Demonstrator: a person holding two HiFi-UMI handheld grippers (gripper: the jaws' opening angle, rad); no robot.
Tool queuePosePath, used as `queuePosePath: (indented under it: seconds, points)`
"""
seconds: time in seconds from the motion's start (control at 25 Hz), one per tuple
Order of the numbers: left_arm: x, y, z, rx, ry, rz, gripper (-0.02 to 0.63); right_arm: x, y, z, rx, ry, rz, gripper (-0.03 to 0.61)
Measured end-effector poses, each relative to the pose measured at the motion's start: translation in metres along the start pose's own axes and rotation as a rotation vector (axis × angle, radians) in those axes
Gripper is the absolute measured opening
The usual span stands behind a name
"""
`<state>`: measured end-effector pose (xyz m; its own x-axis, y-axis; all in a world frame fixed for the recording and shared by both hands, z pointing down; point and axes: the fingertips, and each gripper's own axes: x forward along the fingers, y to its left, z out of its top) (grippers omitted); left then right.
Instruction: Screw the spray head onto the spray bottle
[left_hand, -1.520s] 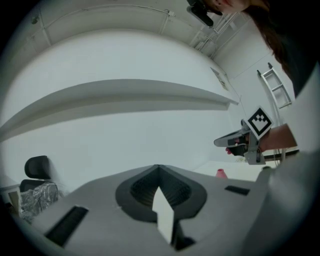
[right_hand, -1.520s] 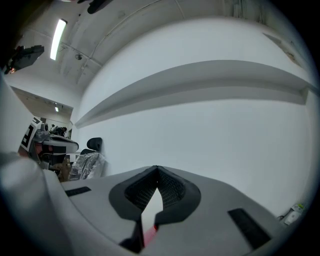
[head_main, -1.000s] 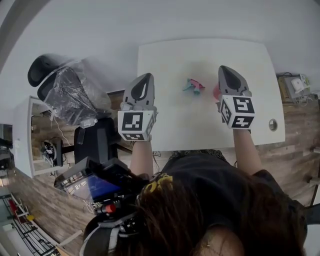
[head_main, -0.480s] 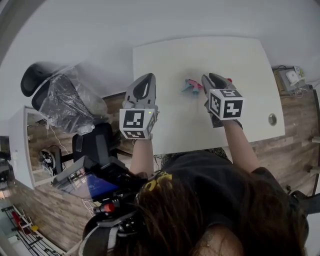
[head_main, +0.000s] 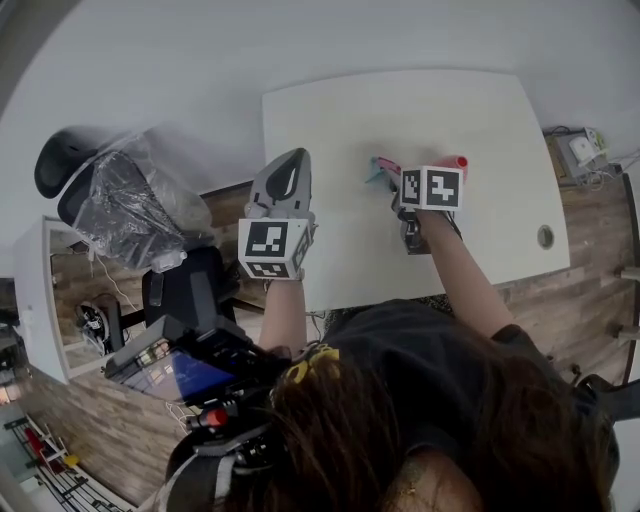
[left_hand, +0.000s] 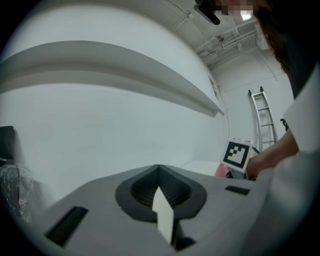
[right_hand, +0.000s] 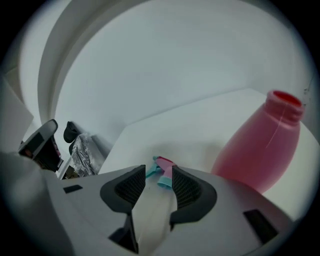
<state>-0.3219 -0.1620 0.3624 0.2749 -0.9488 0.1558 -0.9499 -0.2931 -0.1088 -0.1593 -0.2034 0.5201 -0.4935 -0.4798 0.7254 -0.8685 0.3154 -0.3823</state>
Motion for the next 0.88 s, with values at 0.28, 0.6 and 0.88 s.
queuePosePath:
  seconds: [0.28, 0.6, 0.88]
  points:
    - [-0.002, -0.001, -0.007, -0.012, 0.014, -0.019, 0.002, 0.03, -0.022, -0.02, 0.121, 0.107, -0.068, 0.15]
    - [-0.004, 0.002, -0.012, -0.014, 0.019, -0.037, 0.002, 0.044, -0.029, -0.026, 0.097, 0.154, -0.153, 0.141]
    - [-0.007, 0.004, -0.012, -0.012, 0.013, -0.03, 0.002, 0.045, -0.027, -0.027, 0.022, 0.178, -0.132, 0.137]
